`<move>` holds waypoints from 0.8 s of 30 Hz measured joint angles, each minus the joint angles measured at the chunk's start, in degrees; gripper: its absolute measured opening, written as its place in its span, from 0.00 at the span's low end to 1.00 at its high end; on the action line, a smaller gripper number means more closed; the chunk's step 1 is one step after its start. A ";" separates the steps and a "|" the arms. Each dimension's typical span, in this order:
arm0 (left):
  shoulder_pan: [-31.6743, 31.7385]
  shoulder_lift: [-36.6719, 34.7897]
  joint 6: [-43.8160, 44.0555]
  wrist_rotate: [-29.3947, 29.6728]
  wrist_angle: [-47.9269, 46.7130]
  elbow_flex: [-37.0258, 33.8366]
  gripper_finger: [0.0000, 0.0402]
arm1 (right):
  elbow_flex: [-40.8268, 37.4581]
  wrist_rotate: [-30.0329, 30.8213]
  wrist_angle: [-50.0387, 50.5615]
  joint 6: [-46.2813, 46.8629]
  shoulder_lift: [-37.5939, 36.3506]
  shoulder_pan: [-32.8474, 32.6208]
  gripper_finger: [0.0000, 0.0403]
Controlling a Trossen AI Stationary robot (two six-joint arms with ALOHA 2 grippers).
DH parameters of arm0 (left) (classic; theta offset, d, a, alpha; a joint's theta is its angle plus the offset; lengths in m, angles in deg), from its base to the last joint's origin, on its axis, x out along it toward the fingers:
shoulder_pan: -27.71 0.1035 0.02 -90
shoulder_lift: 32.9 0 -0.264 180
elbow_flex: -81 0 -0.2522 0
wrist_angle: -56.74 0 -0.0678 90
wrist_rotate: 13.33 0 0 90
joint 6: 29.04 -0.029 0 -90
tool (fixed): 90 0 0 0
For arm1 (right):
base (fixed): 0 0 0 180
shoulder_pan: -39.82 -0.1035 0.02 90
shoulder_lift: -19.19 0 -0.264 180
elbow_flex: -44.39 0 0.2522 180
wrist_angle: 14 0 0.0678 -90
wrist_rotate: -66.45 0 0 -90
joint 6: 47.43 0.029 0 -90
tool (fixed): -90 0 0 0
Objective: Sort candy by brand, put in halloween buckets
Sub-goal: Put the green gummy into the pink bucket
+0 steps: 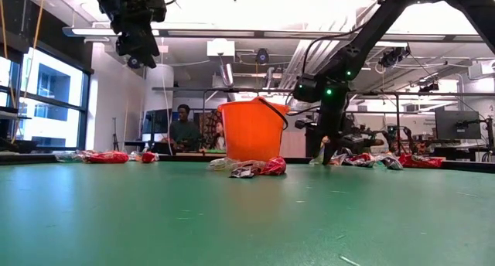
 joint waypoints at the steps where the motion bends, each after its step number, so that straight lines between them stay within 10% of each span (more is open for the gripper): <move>1: 0.00 0.00 0.18 0.00 0.03 0.00 0.52 | 0.00 -0.08 0.05 -1.33 0.00 0.00 0.32; 9: 0.00 0.00 2.66 0.01 3.60 0.00 0.52 | -0.07 -0.52 0.64 -14.93 -0.90 -2.88 0.03; 24: 0.04 -2.83 2.07 2.44 4.81 6.08 0.52 | -0.11 9.31 8.24 -44.42 -26.77 -12.80 0.01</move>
